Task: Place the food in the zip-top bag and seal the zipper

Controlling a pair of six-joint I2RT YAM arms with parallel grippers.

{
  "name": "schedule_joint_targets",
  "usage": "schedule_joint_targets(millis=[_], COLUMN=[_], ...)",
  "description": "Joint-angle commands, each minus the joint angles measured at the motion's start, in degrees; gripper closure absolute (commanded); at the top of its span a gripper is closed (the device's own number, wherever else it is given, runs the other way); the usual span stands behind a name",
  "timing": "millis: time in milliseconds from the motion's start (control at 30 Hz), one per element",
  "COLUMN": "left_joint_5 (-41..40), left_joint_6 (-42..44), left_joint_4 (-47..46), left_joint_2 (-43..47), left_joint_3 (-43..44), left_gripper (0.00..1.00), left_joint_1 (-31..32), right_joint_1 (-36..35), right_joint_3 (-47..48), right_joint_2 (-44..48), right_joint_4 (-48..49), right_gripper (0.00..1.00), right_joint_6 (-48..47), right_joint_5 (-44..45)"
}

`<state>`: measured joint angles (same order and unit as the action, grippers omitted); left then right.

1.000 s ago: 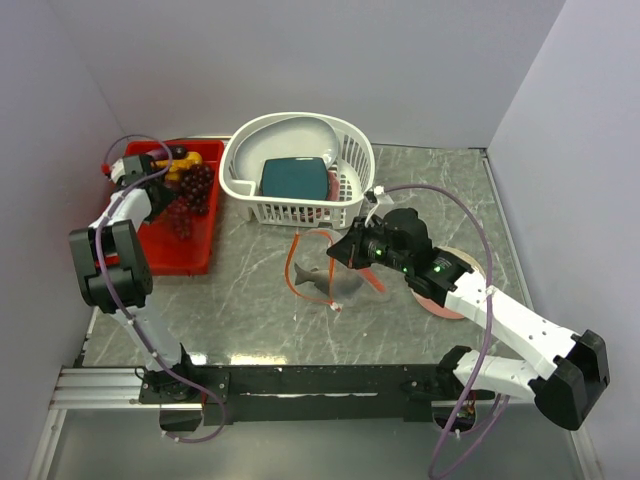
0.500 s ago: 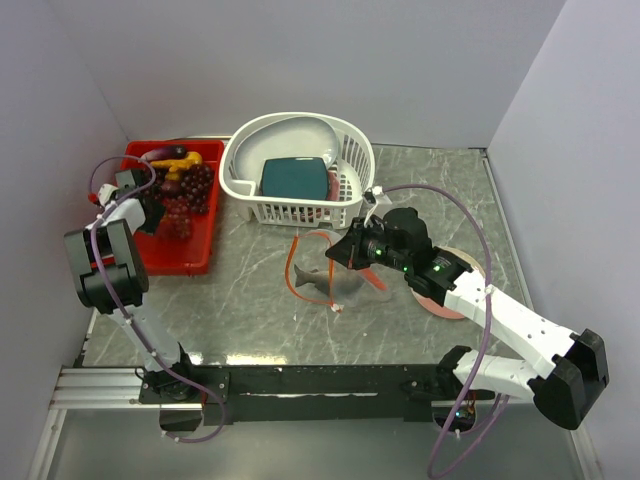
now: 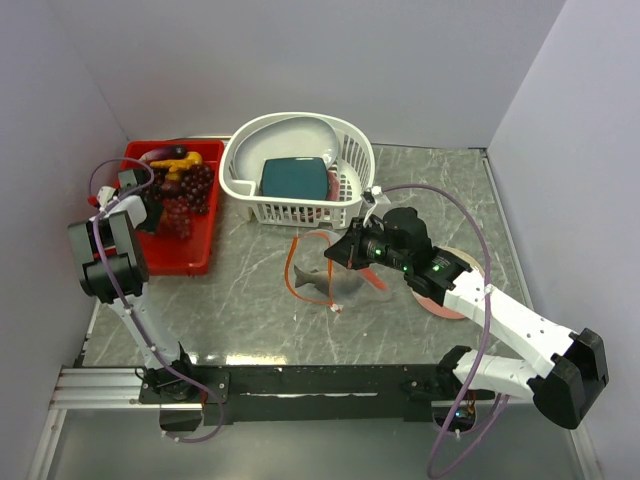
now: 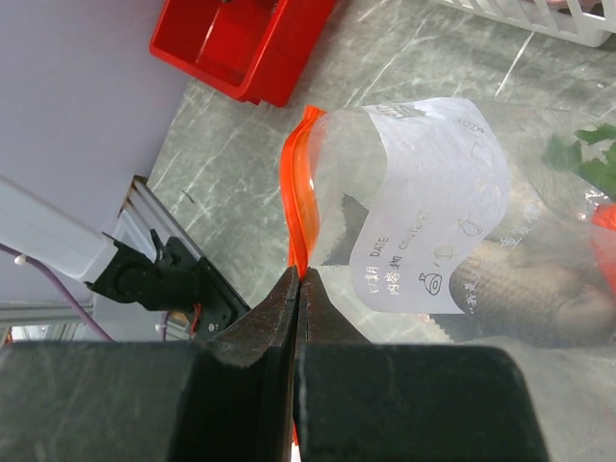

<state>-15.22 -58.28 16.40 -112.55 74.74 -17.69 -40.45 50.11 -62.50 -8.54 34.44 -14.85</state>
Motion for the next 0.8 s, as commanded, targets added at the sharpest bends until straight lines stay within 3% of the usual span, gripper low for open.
schedule_joint_targets(millis=[0,133,267,367,767], left_joint_5=[-1.0,-0.2,0.5,-0.8,-5.4], left_joint_6=[-1.0,-0.8,-0.1,1.3,8.8], left_joint_4=[-2.0,-2.4,-3.0,-2.3,1.5], left_joint_2=[-1.6,-2.7,-2.1,-0.1,16.3], left_joint_3=[2.3,3.0,2.9,2.9,-0.7], left_gripper=[0.57,0.67,0.89,0.99,0.99], left_joint_1=[0.1,0.1,0.3,0.3,1.0], right_joint_1=[0.5,0.5,0.6,0.6,0.6], right_joint_3=[-0.6,-0.8,-0.9,-0.9,-0.8], right_joint_2=[0.0,0.0,-0.1,-0.1,0.8], right_joint_4=[3.2,3.3,3.7,3.7,3.4], right_gripper=[1.00,1.00,1.00,1.00,1.00], right_joint_6=[-0.3,-0.3,-0.2,-0.1,-0.3], right_joint_5=[-1.1,-1.2,-1.2,-1.2,0.8])
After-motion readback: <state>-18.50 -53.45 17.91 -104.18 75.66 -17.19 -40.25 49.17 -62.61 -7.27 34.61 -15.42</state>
